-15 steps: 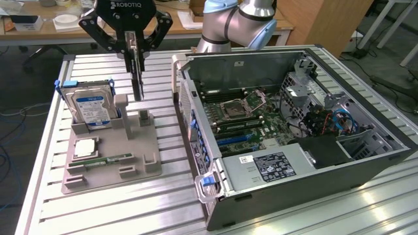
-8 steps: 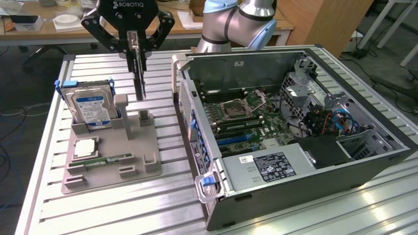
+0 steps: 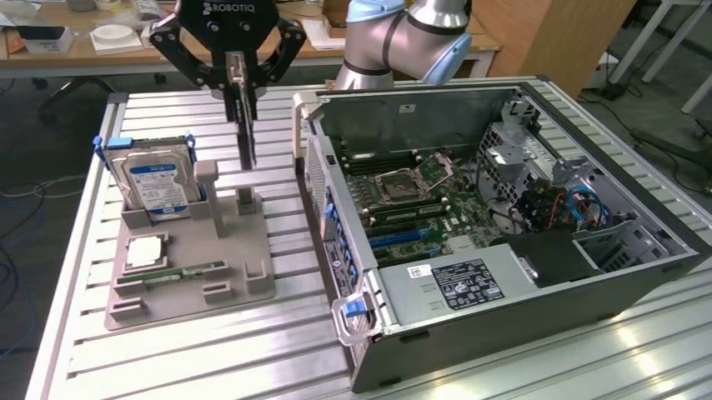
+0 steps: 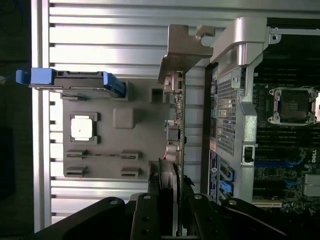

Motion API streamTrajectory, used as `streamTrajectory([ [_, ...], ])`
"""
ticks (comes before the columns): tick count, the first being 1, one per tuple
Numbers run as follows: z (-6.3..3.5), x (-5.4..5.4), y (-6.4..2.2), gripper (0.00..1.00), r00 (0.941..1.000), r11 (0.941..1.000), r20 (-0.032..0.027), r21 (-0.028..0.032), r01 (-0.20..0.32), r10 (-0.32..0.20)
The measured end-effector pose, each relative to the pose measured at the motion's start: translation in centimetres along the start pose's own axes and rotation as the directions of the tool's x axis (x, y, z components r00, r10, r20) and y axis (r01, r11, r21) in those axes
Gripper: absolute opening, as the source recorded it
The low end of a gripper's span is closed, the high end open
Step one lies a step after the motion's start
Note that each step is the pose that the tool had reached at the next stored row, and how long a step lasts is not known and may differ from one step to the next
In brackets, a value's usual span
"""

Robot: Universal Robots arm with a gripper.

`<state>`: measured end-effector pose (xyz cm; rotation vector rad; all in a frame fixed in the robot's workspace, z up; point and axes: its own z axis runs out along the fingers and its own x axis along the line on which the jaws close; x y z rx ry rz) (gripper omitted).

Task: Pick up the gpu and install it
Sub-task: 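Pick up the gpu and move the gpu toward the slot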

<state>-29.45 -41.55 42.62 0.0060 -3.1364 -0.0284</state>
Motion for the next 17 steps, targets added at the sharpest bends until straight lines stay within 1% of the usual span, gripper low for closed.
streamTrajectory([
  [3, -0.01, -0.6, 0.00, 0.27, 1.0000, 1.0000, -0.0001, 0.0000, 0.000, 0.000],
  [17, -0.01, -2.0, -0.01, 0.27, 1.0000, 1.0000, -0.0001, 0.0000, 0.000, 0.000],
])
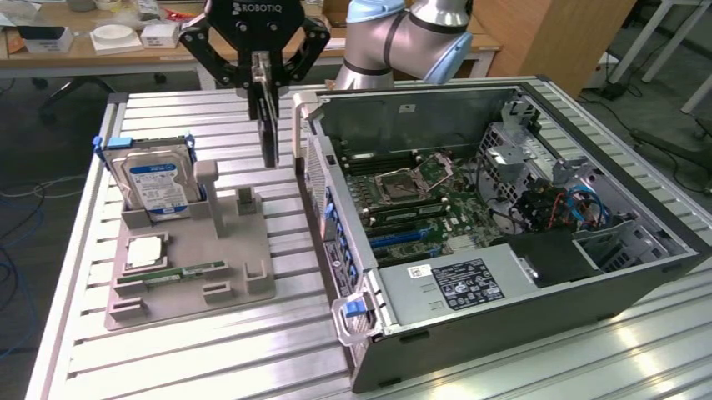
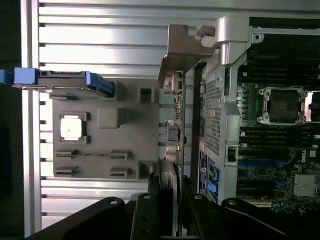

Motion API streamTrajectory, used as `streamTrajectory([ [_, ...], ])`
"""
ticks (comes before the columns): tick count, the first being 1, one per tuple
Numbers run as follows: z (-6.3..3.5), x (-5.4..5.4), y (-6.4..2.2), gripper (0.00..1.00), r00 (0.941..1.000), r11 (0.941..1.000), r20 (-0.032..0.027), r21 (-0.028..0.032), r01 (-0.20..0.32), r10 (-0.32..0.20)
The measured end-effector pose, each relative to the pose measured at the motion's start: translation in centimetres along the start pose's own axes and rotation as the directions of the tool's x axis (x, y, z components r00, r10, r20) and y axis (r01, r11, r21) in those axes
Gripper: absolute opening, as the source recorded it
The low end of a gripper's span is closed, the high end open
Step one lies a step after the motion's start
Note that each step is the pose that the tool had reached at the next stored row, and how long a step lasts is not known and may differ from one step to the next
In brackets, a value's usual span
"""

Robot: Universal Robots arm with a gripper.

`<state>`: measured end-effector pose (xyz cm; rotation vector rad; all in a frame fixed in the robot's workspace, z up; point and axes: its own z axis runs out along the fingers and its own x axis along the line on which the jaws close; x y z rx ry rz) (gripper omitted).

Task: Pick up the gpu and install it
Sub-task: 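Pick up the gpu and move the gpu toward the slot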

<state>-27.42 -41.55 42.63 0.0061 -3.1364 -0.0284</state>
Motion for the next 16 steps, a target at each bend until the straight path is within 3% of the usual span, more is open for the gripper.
streamTrajectory([
  [8, 0.00, -0.8, 0.00, 0.27, 1.0000, 1.0000, 0.0001, 0.0000, 0.000, 0.000],
  [11, -0.01, -1.8, -0.01, 0.27, 1.0000, 1.0000, 0.0000, 0.0000, 0.000, 0.000],
  [16, -0.01, -2.2, -0.01, 0.27, 1.0000, 1.0000, 0.0000, 0.0001, 0.000, 0.000],
])
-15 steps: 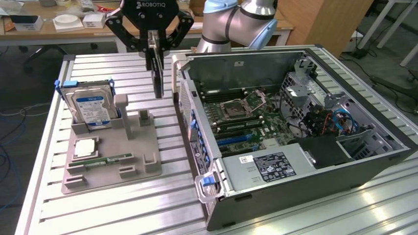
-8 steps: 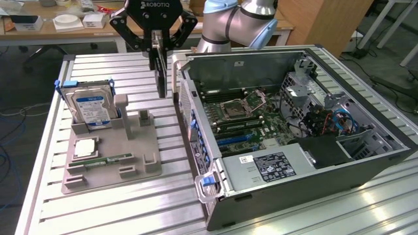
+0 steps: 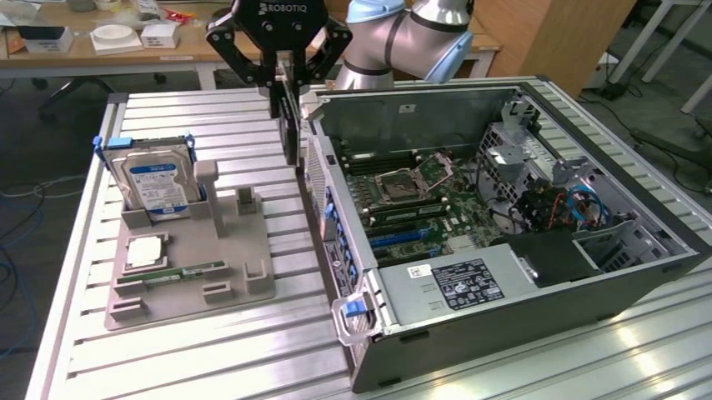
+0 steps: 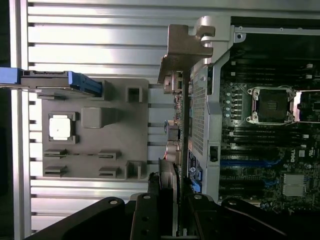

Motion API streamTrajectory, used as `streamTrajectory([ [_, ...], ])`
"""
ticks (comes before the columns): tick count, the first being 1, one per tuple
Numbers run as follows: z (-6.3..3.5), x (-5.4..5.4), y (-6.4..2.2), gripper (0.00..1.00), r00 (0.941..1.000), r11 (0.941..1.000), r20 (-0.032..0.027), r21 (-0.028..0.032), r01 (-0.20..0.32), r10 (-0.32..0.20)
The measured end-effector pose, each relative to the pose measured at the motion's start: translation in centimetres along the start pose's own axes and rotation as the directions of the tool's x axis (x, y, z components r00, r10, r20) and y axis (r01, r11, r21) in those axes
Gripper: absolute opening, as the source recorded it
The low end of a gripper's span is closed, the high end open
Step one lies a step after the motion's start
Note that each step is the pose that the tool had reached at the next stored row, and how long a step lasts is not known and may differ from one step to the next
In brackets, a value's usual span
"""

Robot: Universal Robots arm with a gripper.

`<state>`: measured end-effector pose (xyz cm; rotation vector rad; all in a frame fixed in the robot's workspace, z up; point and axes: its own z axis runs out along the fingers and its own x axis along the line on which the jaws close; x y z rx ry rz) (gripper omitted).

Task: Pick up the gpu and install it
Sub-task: 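Pick up the gpu and move the gpu toward the slot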

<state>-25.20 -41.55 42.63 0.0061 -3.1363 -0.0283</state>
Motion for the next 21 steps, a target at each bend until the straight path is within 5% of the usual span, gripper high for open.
streamTrajectory([
  [21, -0.01, -1.6, -0.01, 0.27, 1.0000, 1.0000, 0.0000, 0.0000, 0.000, 0.000],
])
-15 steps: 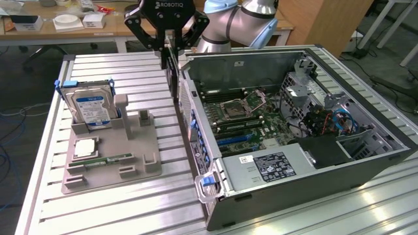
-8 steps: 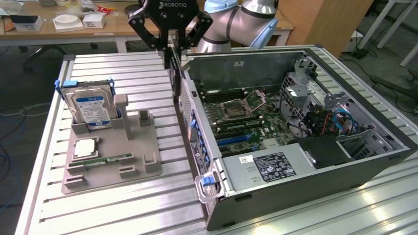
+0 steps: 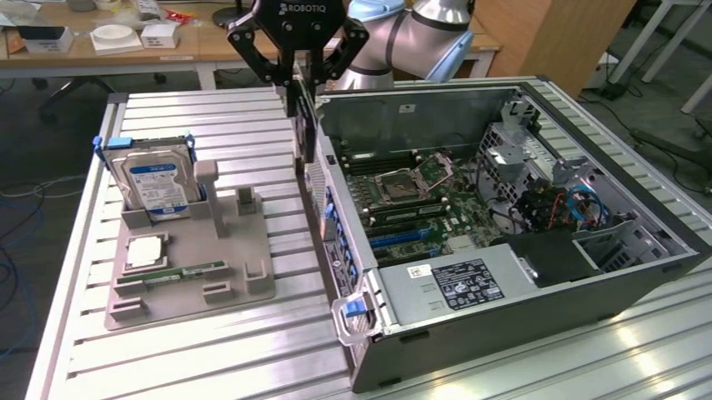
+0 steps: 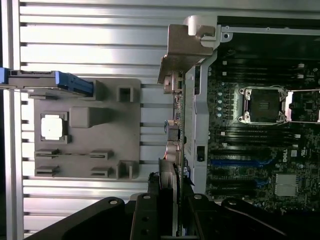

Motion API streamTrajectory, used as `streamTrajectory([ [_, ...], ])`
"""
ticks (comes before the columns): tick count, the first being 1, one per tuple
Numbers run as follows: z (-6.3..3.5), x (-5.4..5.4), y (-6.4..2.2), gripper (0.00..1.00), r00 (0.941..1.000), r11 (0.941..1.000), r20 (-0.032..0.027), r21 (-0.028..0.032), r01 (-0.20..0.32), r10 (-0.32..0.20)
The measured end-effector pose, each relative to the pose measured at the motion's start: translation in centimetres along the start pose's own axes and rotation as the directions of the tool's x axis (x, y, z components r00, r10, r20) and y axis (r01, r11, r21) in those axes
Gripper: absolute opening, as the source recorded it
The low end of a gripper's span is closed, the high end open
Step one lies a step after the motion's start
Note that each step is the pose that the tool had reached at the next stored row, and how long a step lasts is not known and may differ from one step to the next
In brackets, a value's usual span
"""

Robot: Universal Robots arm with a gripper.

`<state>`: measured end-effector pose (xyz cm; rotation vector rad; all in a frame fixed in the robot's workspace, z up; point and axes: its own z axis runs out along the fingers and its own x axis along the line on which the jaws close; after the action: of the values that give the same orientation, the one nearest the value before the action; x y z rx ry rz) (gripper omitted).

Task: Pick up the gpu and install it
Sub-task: 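Pick up the gpu and move the gpu toward the slot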

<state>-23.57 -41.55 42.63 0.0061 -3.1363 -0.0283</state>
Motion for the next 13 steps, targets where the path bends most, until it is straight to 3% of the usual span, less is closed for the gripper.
streamTrajectory([
  [13, 0.00, -0.99, 0.00, 0.27, 1.0000, 1.0000, 0.0001, 0.0000, 0.000, 0.000],
])
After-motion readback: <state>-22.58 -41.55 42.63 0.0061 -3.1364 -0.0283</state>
